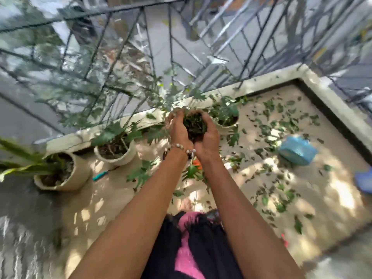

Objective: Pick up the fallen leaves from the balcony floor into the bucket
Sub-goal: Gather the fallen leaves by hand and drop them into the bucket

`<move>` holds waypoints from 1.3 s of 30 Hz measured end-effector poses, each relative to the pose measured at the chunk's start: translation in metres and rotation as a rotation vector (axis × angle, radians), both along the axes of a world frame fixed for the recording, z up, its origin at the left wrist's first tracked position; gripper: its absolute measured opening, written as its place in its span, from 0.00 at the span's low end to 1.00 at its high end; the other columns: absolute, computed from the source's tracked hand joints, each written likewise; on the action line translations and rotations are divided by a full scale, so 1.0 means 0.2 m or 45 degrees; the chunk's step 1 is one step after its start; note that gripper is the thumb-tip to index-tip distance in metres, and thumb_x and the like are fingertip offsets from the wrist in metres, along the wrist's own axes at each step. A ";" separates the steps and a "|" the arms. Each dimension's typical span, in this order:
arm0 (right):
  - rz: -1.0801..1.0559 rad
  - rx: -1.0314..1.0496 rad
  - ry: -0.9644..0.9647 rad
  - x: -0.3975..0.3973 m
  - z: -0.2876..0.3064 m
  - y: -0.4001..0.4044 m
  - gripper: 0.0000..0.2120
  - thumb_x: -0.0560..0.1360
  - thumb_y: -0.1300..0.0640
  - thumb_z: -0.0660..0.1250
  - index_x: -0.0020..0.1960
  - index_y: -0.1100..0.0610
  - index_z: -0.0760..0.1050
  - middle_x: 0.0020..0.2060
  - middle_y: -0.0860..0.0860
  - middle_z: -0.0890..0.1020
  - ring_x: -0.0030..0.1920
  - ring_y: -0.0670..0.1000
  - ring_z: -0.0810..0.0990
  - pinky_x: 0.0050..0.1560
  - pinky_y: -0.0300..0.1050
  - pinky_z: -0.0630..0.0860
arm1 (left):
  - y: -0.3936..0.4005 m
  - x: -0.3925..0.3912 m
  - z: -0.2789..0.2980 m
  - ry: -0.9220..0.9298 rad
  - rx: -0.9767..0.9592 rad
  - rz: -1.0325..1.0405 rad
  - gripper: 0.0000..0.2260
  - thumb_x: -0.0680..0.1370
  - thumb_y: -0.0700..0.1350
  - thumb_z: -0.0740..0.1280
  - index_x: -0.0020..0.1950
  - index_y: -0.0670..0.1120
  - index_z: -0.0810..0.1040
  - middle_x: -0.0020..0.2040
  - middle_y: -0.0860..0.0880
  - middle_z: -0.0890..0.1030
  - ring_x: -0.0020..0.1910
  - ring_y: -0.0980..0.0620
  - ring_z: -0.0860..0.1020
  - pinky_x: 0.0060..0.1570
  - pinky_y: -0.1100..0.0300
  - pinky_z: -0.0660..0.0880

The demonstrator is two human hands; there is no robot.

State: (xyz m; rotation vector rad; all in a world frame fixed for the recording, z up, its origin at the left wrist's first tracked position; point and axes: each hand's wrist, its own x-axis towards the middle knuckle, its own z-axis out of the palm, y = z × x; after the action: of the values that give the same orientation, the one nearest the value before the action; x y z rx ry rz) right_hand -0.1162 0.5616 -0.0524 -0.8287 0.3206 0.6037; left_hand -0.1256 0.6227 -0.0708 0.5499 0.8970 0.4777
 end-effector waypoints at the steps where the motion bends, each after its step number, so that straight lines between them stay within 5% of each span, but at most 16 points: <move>1: -0.049 -0.001 0.001 0.08 0.00 -0.03 0.10 0.75 0.58 0.69 0.53 0.62 0.79 0.51 0.59 0.81 0.51 0.57 0.81 0.53 0.52 0.79 | -0.03 0.08 0.04 0.007 0.017 -0.047 0.19 0.72 0.55 0.72 0.57 0.45 0.79 0.53 0.42 0.81 0.54 0.42 0.80 0.57 0.46 0.77; 4: -0.180 -0.047 -0.003 0.30 0.05 -0.14 0.13 0.74 0.58 0.69 0.55 0.64 0.79 0.51 0.59 0.82 0.52 0.58 0.81 0.51 0.51 0.80 | -0.13 0.32 0.09 -0.024 0.031 -0.153 0.09 0.80 0.48 0.65 0.51 0.44 0.80 0.44 0.44 0.81 0.42 0.46 0.80 0.43 0.54 0.80; 8: -0.364 -0.066 0.007 0.53 0.08 -0.32 0.12 0.74 0.58 0.70 0.53 0.64 0.81 0.49 0.60 0.84 0.51 0.59 0.82 0.50 0.52 0.80 | -0.32 0.59 0.11 -0.077 -0.031 -0.376 0.13 0.81 0.49 0.61 0.42 0.45 0.79 0.37 0.47 0.82 0.36 0.49 0.80 0.35 0.60 0.79; 12: -0.578 -0.031 -0.015 0.68 0.11 -0.53 0.07 0.76 0.61 0.67 0.45 0.62 0.83 0.45 0.58 0.84 0.47 0.57 0.83 0.45 0.49 0.80 | -0.54 0.79 0.14 -0.090 0.003 -0.574 0.12 0.79 0.51 0.64 0.46 0.45 0.81 0.44 0.45 0.83 0.44 0.45 0.81 0.48 0.54 0.79; 15: -0.694 0.002 -0.025 0.79 0.15 -0.70 0.10 0.77 0.62 0.65 0.40 0.60 0.83 0.47 0.54 0.83 0.54 0.55 0.80 0.57 0.50 0.79 | -0.72 0.94 0.15 -0.091 0.024 -0.757 0.17 0.77 0.56 0.66 0.54 0.44 0.82 0.53 0.42 0.82 0.51 0.43 0.81 0.57 0.47 0.78; 17: -0.748 -0.019 -0.003 0.87 0.18 -0.83 0.17 0.78 0.59 0.63 0.33 0.56 0.83 0.50 0.49 0.80 0.59 0.49 0.75 0.68 0.49 0.71 | -0.86 1.05 0.15 -0.109 0.052 -0.860 0.15 0.76 0.56 0.66 0.49 0.45 0.82 0.48 0.43 0.83 0.49 0.44 0.80 0.55 0.48 0.78; 19: -0.902 -0.003 0.040 0.93 0.16 -0.95 0.07 0.76 0.59 0.67 0.45 0.59 0.83 0.52 0.56 0.82 0.54 0.53 0.81 0.61 0.53 0.76 | -1.02 1.15 0.14 -0.162 0.061 -0.984 0.14 0.79 0.54 0.63 0.43 0.45 0.81 0.43 0.44 0.82 0.47 0.44 0.80 0.53 0.50 0.78; 22: -1.150 -0.023 0.075 1.06 0.10 -1.19 0.12 0.75 0.58 0.68 0.57 0.62 0.79 0.51 0.58 0.83 0.49 0.56 0.83 0.47 0.49 0.81 | -1.24 1.28 0.11 -0.149 -0.003 -1.168 0.15 0.79 0.54 0.63 0.46 0.43 0.82 0.47 0.42 0.83 0.50 0.43 0.81 0.51 0.48 0.79; 26: -1.274 -0.065 0.099 1.30 0.04 -1.43 0.18 0.76 0.55 0.68 0.63 0.63 0.77 0.56 0.60 0.82 0.57 0.60 0.81 0.52 0.50 0.80 | -1.51 1.53 0.03 -0.124 -0.103 -1.294 0.20 0.76 0.59 0.66 0.55 0.43 0.82 0.57 0.39 0.82 0.56 0.40 0.81 0.59 0.43 0.76; 33: -1.382 -0.065 0.108 1.81 0.06 -1.88 0.09 0.78 0.55 0.64 0.46 0.58 0.81 0.42 0.53 0.85 0.43 0.52 0.83 0.44 0.45 0.80 | -1.99 2.09 0.04 -0.065 -0.181 -1.462 0.15 0.81 0.54 0.62 0.45 0.45 0.80 0.45 0.44 0.82 0.48 0.44 0.81 0.60 0.47 0.76; 39: -1.468 -0.113 0.089 2.13 0.17 -2.34 0.10 0.78 0.55 0.63 0.47 0.59 0.80 0.45 0.56 0.84 0.44 0.53 0.83 0.52 0.47 0.79 | -2.52 2.45 0.13 -0.069 -0.242 -1.656 0.16 0.81 0.55 0.59 0.42 0.46 0.78 0.40 0.47 0.80 0.39 0.50 0.80 0.44 0.57 0.78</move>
State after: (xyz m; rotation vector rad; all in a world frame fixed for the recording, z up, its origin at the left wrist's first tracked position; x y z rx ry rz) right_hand 0.3097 0.0929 -0.0181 -0.5755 0.8059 -0.4644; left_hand 0.3650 0.1194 -0.0443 0.8101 0.3756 -0.7595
